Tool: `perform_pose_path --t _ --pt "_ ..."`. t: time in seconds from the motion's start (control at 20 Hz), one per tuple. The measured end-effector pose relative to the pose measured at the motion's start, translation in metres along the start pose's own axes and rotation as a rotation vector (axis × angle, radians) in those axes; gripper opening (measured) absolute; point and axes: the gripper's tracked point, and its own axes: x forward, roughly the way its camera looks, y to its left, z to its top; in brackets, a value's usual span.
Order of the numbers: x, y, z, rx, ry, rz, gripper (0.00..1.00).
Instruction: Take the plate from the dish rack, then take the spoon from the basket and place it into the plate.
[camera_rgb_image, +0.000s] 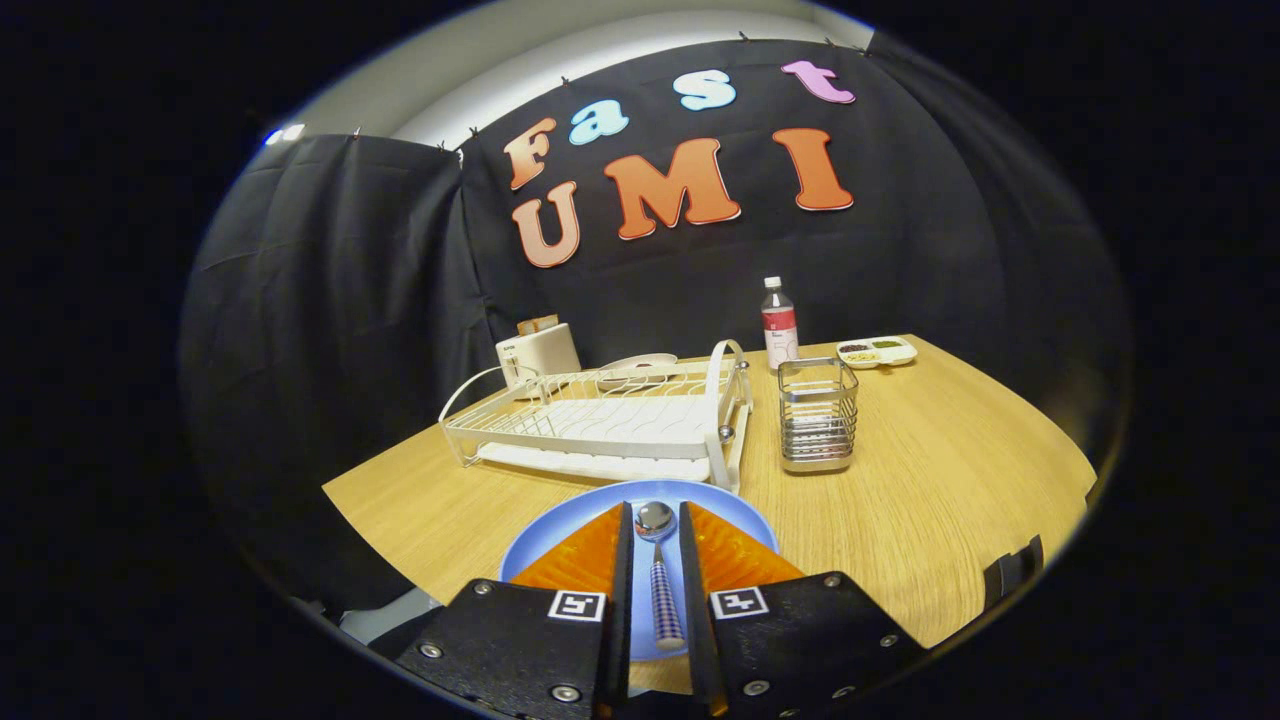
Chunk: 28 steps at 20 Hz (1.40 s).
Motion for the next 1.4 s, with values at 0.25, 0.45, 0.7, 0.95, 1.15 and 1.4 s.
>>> perform_pose_path --t 0.25,0.45,0.7,0.95,1.15,1.4 --pt "0.000 0.002 0.030 -0.016 -0.077 -0.007 0.34" --pt "-0.002 0.004 0.063 -0.063 -0.158 -0.044 0.50" --pt "-0.006 0.012 0.107 -0.129 -0.280 -0.103 0.70" --pt "-0.013 0.016 0.143 -0.120 -0.376 -0.155 0.81" --pt "-0.020 0.014 0.158 -0.118 -0.398 -0.208 0.85" --pt "-0.025 0.021 0.161 -0.159 -0.389 -0.265 0.85"
